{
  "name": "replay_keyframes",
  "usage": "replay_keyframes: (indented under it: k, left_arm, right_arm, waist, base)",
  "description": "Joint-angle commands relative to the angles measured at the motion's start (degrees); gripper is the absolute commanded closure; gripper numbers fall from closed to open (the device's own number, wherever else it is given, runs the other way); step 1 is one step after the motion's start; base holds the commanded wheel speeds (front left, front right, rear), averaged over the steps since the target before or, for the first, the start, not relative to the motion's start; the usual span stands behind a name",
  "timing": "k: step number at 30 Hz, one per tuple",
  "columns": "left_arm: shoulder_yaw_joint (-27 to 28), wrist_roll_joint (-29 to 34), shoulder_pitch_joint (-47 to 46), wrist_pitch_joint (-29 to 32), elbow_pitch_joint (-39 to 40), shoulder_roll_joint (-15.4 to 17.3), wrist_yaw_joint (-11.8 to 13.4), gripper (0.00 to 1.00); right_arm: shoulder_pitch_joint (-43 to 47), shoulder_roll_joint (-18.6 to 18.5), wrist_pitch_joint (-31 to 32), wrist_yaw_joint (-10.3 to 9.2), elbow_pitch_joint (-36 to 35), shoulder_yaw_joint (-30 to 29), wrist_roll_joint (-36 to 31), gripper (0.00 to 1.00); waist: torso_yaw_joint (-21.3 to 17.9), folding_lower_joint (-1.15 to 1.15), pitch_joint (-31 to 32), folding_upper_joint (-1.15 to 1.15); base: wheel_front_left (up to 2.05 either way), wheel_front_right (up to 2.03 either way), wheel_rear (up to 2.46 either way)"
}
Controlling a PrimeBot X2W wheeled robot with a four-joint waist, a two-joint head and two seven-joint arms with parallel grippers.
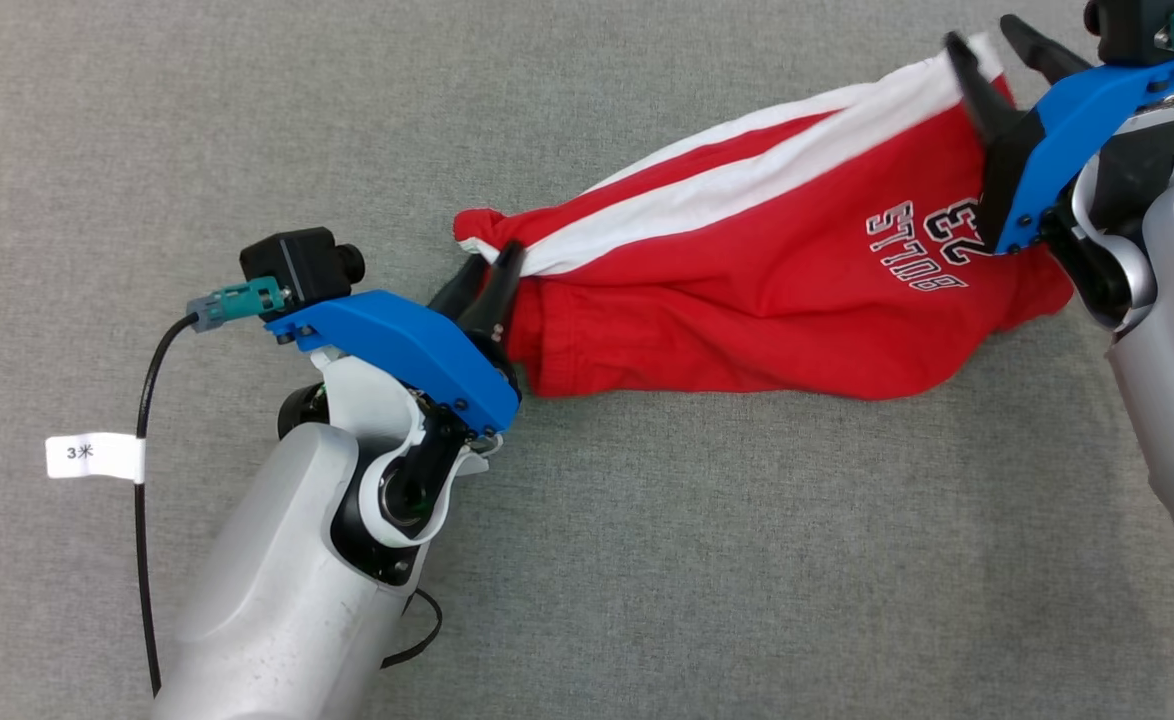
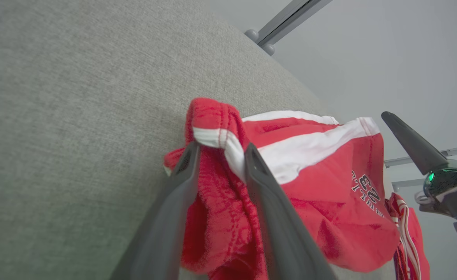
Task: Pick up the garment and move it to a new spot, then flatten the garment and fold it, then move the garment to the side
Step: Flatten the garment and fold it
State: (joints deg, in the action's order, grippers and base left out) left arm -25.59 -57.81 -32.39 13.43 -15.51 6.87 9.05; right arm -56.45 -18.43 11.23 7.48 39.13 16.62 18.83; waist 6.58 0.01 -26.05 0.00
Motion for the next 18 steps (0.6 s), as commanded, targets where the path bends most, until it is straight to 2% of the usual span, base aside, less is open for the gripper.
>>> replay_keyframes:
  k: [1, 9, 14, 18]
  left_arm:
    - [0.26, 0.44, -1.07, -0.32, -0.27, 0.06, -0.21, 0.00]
    - [0.91, 0.65, 4.21, -4.51, -0.22, 1.82, -2.83, 0.00]
    - [0.27, 4.51, 8.31, -12.26, 1.71, 4.82, -8.11, 0.00]
    - [0.87, 9.99, 8.78, -22.30, 0.01, 6.82, -10.81, 0.00]
  right_arm:
    - [-1.18, 0.25, -0.59, 0.03, 0.59, 0.27, 0.34, 0.00]
    - [0.67, 0.02, -2.43, 0.03, 4.27, 1.45, 5.06, 0.00]
    - [4.14, -0.48, 3.00, 0.03, 4.55, 1.27, 11.10, 0.00]
    - [6.84, -1.35, 3.99, 0.03, 3.20, -0.35, 13.08, 0.00]
  waist:
    - [0.00, -0.01, 0.18, 0.00]
    - [0.15, -0.01, 3.94, 0.00]
    - [0.32, -0.01, 5.61, 0.00]
    - [0.52, -0.01, 5.67, 0.00]
  base:
    - [0.00, 0.00, 0.00]
    - [0.00, 0.00, 0.00]
    - [0.00, 0.00, 0.00]
    - [0.00, 0.00, 0.00]
